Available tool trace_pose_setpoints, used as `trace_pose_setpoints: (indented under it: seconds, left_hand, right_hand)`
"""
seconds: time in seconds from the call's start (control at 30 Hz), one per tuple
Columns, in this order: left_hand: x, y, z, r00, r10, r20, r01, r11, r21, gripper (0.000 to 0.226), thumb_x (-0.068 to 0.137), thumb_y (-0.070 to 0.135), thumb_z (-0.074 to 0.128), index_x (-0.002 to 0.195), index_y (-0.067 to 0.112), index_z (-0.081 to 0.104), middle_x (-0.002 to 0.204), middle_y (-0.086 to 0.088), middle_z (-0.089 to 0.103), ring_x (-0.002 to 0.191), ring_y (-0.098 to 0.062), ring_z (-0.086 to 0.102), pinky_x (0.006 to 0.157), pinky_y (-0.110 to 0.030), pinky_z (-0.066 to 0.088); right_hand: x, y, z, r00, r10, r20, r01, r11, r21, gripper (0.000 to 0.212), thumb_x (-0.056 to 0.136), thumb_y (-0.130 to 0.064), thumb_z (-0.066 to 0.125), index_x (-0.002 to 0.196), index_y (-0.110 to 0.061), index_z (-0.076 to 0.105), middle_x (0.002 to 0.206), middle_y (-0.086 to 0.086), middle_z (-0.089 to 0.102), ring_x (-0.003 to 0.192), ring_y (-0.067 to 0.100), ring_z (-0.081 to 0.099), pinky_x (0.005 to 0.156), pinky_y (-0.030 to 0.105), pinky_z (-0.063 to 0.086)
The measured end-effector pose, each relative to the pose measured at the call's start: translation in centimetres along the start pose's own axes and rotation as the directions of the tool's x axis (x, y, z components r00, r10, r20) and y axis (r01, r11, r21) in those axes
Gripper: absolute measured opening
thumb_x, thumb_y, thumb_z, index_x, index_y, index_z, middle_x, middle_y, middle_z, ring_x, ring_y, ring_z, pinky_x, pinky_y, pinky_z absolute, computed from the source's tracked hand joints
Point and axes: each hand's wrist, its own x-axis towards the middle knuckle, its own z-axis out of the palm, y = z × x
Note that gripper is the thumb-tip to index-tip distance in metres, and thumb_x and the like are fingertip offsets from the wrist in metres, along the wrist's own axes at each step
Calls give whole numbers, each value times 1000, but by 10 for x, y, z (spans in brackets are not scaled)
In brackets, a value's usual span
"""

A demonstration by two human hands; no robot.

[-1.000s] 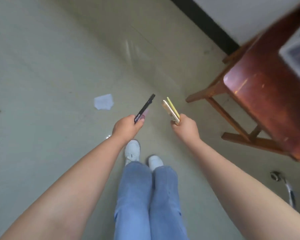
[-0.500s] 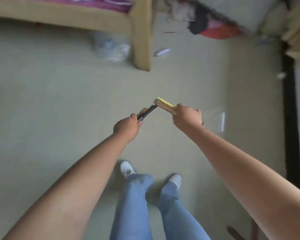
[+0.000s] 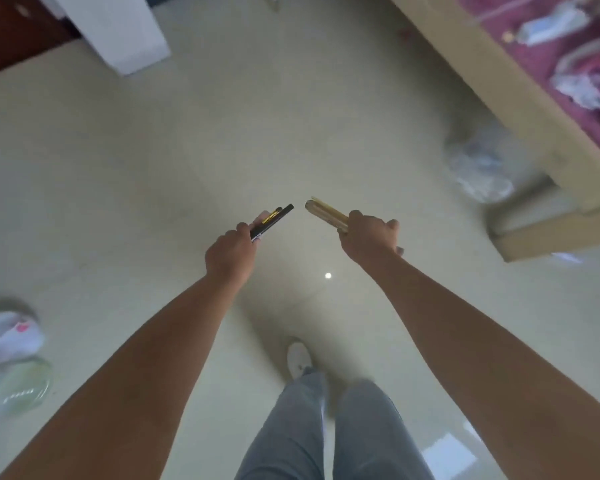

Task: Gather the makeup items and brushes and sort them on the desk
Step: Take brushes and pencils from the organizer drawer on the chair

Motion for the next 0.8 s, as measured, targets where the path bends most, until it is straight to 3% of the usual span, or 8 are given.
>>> trace_pose_setpoints:
  seconds: [0.2,0.33,0.43,0.57,0.67,0.8]
  left_hand:
    - [101,-64,-66,989,-139,-52,138,990,-23,36,98,32,34,117,3,44,110,-15,59,100,-31,60,77,-38,47]
    - [197,-87,-128,977,-191,-95,189,982,-26,37,98,34,34,118,4,42,112,-13,58,102,-30,60,79,-37,48]
    - [279,-103,-185,959,-258,-116,254,966,-42,38,98,34,34,119,4,41,114,-13,57,102,-29,59,78,-36,47]
    - [378,-124,-263,939,-317,-136,300,945,-132,37,99,33,32,120,4,40,115,-13,56,103,-30,57,78,-37,46]
    - [442,-141,-310,936,-314,-157,298,947,-122,37,99,34,32,120,5,40,114,-12,56,101,-28,58,75,-35,46]
    - [545,-178,-365,927,-335,-171,314,940,-136,36,98,35,32,119,6,40,114,-11,57,100,-27,58,73,-33,44]
  right_hand:
    - [108,-110,-76,985,-165,-42,159,981,-111,11,93,-21,35,98,-15,43,63,2,37,77,26,42,76,34,26]
    - [204,-171,-139,966,-242,-88,224,959,-176,19,94,-22,33,104,-11,44,81,8,55,81,31,52,74,34,29]
    - [280,-220,-201,952,-288,-105,271,951,-150,21,95,-24,33,106,-10,45,84,8,51,79,28,43,74,34,29]
    - [372,-289,-291,923,-346,-168,323,935,-148,19,94,-25,35,104,-12,44,83,8,50,79,26,40,74,34,32]
    - [432,-339,-345,889,-411,-201,373,906,-199,15,93,-23,36,99,-12,43,67,2,43,72,26,45,74,34,30]
    - [521,-409,-401,848,-466,-253,438,884,-163,11,93,-21,39,94,-10,41,82,6,52,69,24,46,72,31,35]
